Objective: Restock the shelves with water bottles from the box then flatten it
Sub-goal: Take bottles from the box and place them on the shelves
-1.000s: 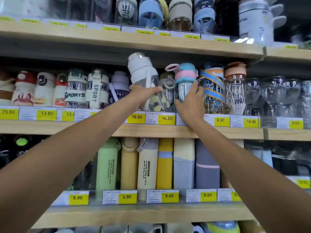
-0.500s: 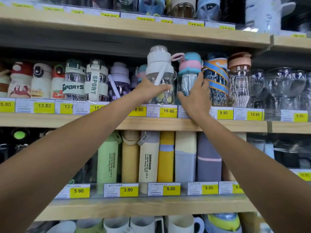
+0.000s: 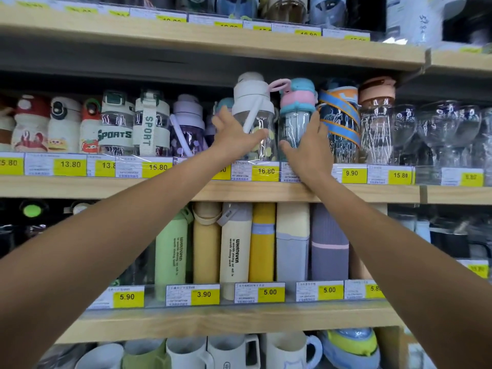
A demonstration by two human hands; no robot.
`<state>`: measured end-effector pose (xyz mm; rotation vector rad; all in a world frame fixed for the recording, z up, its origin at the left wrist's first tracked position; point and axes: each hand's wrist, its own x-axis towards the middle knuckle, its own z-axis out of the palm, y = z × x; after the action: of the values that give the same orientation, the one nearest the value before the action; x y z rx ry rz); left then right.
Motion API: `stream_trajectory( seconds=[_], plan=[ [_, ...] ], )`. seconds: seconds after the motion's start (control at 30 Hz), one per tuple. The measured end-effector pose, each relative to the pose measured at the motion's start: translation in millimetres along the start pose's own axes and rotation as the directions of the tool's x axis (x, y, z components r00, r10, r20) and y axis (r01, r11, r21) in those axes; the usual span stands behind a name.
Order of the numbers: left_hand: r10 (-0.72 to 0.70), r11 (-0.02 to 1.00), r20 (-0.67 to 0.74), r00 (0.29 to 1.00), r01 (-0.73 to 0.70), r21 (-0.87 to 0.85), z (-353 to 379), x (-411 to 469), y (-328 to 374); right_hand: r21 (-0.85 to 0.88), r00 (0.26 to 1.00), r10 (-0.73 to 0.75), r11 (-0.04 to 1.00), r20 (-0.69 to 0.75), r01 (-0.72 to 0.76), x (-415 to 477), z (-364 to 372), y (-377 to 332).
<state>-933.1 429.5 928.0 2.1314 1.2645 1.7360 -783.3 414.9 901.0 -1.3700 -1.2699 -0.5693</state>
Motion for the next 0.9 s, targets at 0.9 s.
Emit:
stream_trajectory(
  seconds=[0.9],
  plan=[
    [0.401, 0.754, 0.116, 0.909, -0.399, 0.522, 20, 8, 29, 0.002, 0.999, -0.003, 1.000, -0.032, 0.003, 2, 4, 4]
  ],
)
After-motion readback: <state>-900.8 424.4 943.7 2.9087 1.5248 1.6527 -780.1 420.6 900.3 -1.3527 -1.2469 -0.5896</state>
